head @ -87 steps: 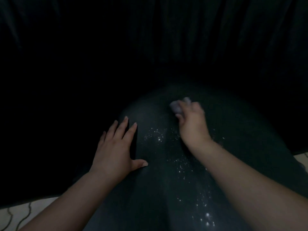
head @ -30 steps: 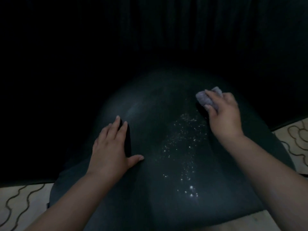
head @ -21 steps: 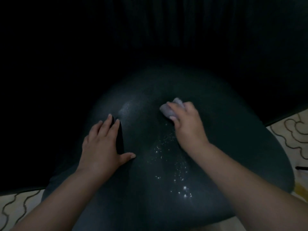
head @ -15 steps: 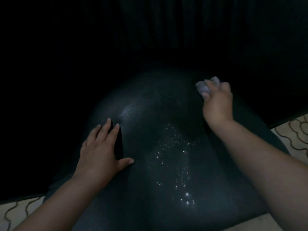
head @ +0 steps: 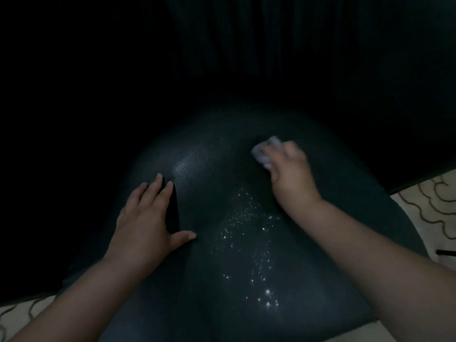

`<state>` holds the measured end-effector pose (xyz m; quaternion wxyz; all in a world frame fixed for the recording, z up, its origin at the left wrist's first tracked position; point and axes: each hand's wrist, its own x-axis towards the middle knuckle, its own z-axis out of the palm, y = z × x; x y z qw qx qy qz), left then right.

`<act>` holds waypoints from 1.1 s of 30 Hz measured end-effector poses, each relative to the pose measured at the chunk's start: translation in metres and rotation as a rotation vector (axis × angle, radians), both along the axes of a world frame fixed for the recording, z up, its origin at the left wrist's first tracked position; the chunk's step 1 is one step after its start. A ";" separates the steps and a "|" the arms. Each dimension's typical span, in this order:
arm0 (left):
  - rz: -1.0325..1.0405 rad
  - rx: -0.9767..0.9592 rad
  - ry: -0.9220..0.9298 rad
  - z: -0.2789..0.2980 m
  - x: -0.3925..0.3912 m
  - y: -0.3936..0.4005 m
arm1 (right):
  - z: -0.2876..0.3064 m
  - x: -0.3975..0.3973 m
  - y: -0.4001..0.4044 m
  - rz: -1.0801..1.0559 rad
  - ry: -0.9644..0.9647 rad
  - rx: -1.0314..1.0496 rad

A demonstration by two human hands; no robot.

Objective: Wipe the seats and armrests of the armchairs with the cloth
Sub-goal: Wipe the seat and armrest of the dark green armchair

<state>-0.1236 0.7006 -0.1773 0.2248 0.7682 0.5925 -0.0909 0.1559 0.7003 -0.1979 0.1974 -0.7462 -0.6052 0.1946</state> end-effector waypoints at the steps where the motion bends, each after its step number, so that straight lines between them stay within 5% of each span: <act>1: -0.004 -0.018 -0.007 0.001 0.000 -0.001 | 0.001 -0.017 -0.013 0.096 0.076 0.028; 4: -0.022 -0.062 -0.034 0.005 -0.002 -0.005 | 0.009 -0.031 -0.037 0.193 0.164 0.088; 9: -0.031 -0.072 -0.037 0.007 -0.015 -0.019 | 0.010 0.006 -0.072 -0.353 0.059 0.019; 11: -0.032 -0.077 -0.031 0.007 -0.017 -0.025 | 0.006 -0.017 -0.086 -0.318 -0.007 -0.013; 17: -0.048 -0.074 -0.045 0.006 -0.015 -0.039 | -0.001 -0.058 -0.093 -0.197 0.207 0.020; 26: -0.073 -0.023 -0.061 0.000 -0.020 -0.043 | 0.004 -0.048 -0.084 -0.120 0.075 0.128; 31: -0.083 -0.009 -0.081 -0.004 -0.023 -0.046 | 0.000 -0.014 -0.094 -0.389 -0.044 0.082; 33: -0.087 -0.002 -0.079 -0.005 -0.023 -0.047 | -0.006 -0.046 -0.097 -0.260 0.030 0.092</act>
